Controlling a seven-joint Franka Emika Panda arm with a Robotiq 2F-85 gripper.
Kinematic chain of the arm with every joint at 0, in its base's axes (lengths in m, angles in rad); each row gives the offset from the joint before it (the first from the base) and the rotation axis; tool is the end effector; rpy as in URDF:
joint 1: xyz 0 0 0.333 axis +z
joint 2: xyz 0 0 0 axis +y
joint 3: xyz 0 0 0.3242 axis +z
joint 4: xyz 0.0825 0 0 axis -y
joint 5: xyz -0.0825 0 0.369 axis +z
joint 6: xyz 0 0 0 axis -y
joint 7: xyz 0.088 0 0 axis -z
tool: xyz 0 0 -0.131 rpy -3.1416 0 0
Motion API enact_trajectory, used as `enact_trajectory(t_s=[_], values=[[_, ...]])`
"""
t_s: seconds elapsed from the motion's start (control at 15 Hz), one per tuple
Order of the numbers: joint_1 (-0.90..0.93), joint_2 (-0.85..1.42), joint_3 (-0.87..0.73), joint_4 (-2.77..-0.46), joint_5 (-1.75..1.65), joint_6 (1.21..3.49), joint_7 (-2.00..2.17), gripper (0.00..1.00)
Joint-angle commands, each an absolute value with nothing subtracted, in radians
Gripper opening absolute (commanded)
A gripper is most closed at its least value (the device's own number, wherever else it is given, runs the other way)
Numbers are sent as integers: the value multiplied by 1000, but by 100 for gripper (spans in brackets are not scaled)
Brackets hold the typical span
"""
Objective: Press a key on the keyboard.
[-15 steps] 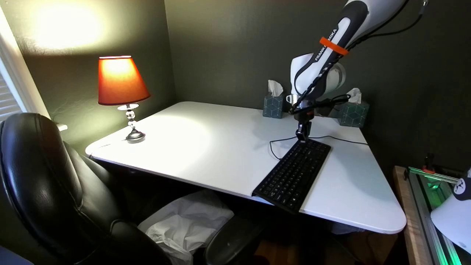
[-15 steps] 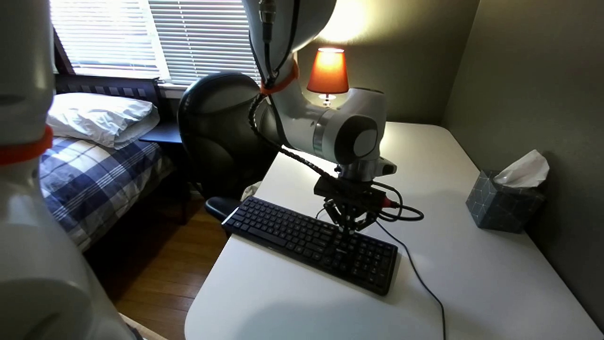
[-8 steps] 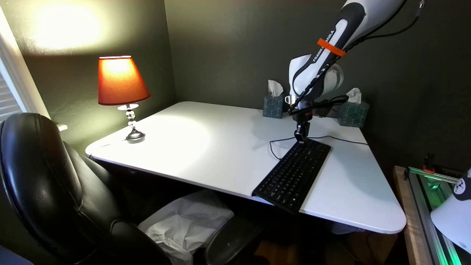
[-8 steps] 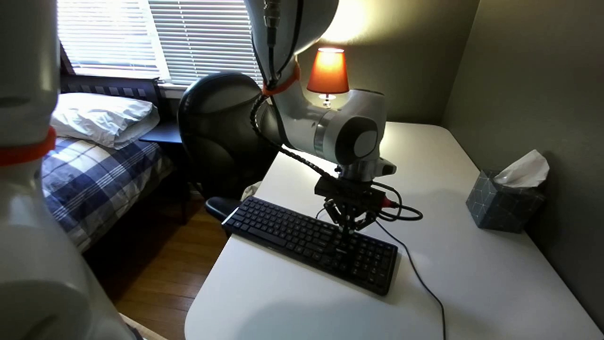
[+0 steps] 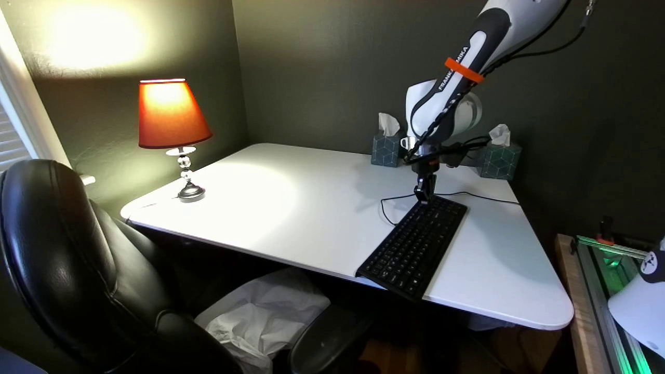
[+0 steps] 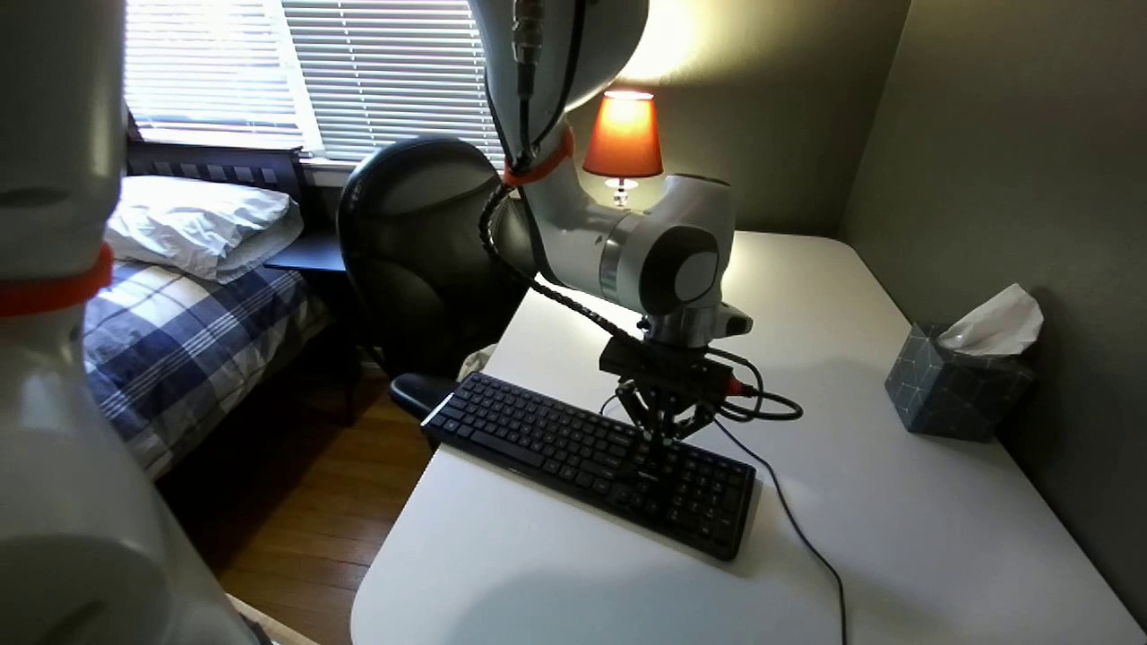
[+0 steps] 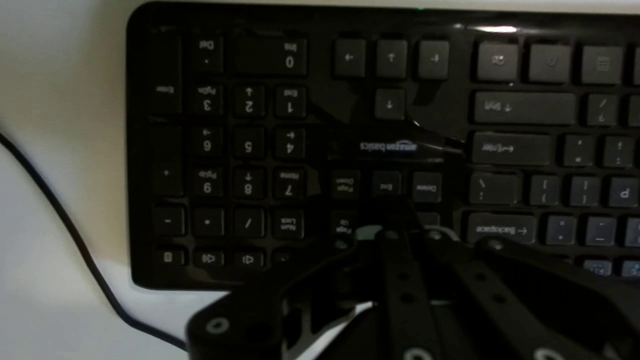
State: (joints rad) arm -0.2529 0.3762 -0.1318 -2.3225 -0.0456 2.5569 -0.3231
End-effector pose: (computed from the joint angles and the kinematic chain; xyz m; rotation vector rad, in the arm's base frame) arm 0.4600 -0.1900 0.1657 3.1135 -0.0250 -0.2426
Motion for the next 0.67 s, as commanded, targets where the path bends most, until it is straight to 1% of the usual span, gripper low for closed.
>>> enact_trajectory(t_s=[0.0,0.6], values=[[-271,402,-115,-2292,-23,2517,-346,0],[-271,404,-113,-2280,-26,2497,-346,0]])
